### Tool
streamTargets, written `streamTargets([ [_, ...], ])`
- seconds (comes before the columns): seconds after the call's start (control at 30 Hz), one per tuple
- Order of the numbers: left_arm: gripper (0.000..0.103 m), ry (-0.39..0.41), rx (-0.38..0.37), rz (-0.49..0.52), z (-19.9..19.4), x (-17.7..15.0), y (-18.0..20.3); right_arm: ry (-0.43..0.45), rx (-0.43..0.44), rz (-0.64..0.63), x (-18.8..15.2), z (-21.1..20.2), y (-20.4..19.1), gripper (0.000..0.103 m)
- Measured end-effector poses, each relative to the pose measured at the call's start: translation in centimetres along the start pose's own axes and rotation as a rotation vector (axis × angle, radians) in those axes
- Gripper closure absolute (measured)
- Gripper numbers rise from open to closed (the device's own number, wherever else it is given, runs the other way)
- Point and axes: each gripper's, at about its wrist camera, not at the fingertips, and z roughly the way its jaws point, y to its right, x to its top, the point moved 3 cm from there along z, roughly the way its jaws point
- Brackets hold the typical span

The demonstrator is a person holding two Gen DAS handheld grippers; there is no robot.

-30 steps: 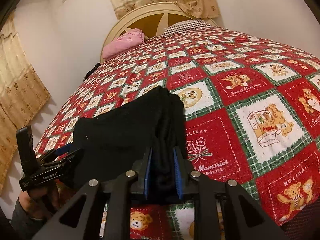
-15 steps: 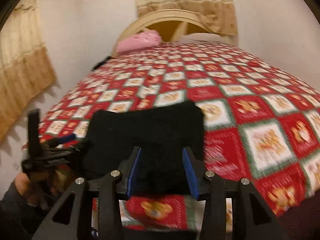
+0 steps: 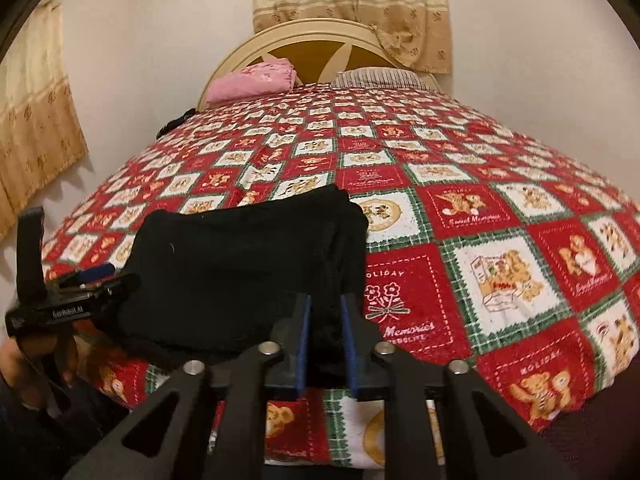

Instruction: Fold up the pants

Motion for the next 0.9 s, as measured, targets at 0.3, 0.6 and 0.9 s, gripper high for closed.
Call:
streamTargets([
  [0.3,0.006,-0.011,0.003,0.002,0.3,-0.5,-0.1,0.068,-0.020,-0.086,0.0,-2.8,-1.0,0.096],
  [0.6,0.004,0.014,0.007,0.005,-0.5,0.0,-0.8,-0.024,0.007,-0.017,-1.2,-0.2,1.3,0.089],
  [0.9,0.004,-0.028,-0.002,-0.046,1.0,1.4,-3.4,-0.016,0.112,0.080,1.6,1.2,2.0,0.046],
])
